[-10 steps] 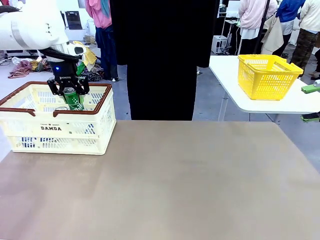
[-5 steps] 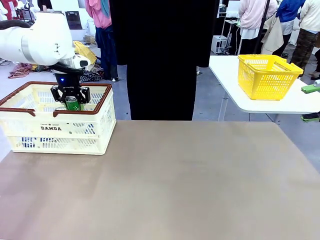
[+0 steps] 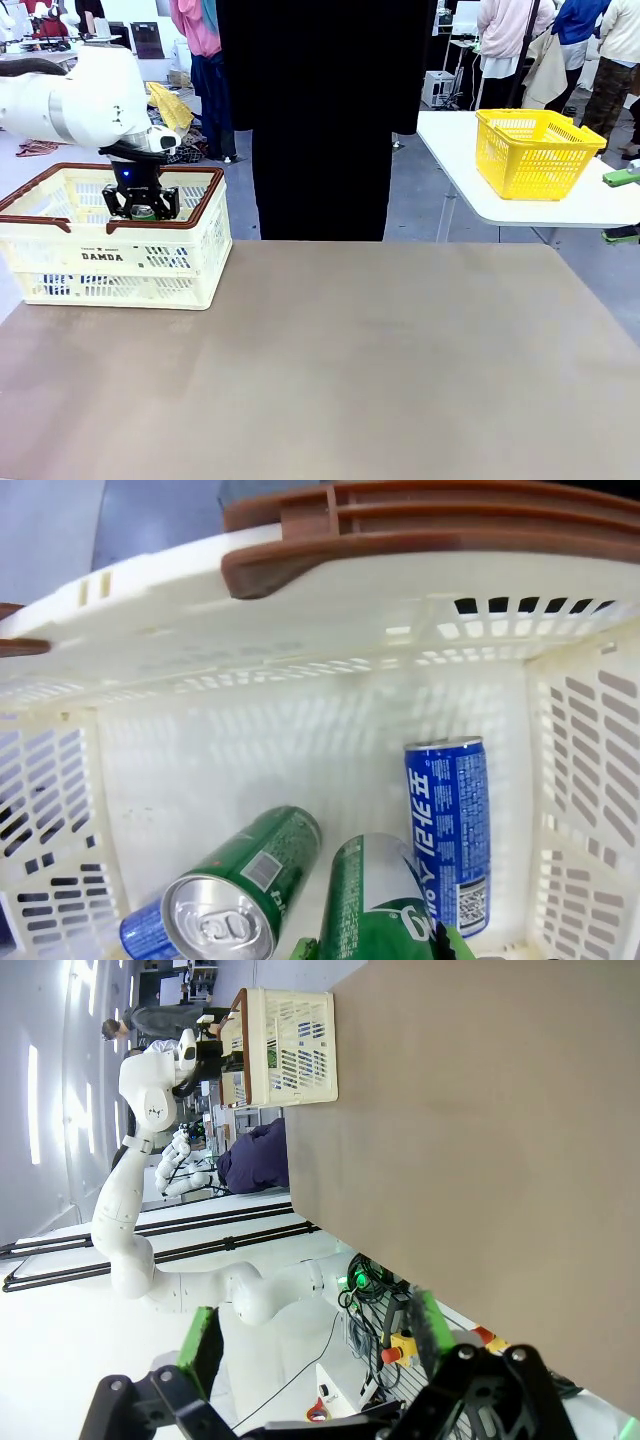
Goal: Place the drinks into the Shopping basket.
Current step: Pick up one drink and place it into the Shopping basket.
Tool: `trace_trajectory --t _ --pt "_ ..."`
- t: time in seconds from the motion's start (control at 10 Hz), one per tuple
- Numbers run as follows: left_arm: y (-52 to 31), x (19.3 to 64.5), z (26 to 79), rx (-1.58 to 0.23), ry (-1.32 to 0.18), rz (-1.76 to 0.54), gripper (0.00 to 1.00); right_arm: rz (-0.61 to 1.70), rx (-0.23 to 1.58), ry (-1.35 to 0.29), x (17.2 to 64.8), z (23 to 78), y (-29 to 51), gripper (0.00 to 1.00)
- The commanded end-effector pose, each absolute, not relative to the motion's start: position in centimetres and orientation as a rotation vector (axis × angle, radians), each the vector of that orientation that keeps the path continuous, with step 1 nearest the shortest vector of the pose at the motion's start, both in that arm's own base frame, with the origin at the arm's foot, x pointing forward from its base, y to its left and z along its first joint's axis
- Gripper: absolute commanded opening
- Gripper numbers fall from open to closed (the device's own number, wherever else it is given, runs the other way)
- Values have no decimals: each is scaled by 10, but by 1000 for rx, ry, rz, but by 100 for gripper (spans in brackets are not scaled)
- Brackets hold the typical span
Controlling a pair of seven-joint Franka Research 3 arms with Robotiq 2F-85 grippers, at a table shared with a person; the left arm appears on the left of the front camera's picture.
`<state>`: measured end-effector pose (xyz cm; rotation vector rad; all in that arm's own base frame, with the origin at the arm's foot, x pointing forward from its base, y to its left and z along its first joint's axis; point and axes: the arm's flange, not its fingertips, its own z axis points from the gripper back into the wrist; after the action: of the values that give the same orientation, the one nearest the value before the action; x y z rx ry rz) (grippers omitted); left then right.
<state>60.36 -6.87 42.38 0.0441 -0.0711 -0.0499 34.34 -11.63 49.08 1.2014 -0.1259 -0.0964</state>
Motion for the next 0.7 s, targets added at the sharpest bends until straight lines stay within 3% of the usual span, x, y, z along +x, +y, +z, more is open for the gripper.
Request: trace_trajectory --t 0.0,0.3,0.4,0.5,0.6 --pt "-70 603 419 43 -65 -45 0 -94 1189 -108 341 493 -117 100" --pt "-73 606 416 37 -32 -69 0 -94 1189 -108 341 493 -117 100" --pt "-74 606 416 31 -30 -76 57 -94 1189 -108 341 493 -117 100" --pt "-73 606 415 23 -28 -74 100 -94 1189 -108 341 493 -117 100" --pt "-72 605 416 23 -31 -78 100 -94 1189 -108 341 493 -117 100"
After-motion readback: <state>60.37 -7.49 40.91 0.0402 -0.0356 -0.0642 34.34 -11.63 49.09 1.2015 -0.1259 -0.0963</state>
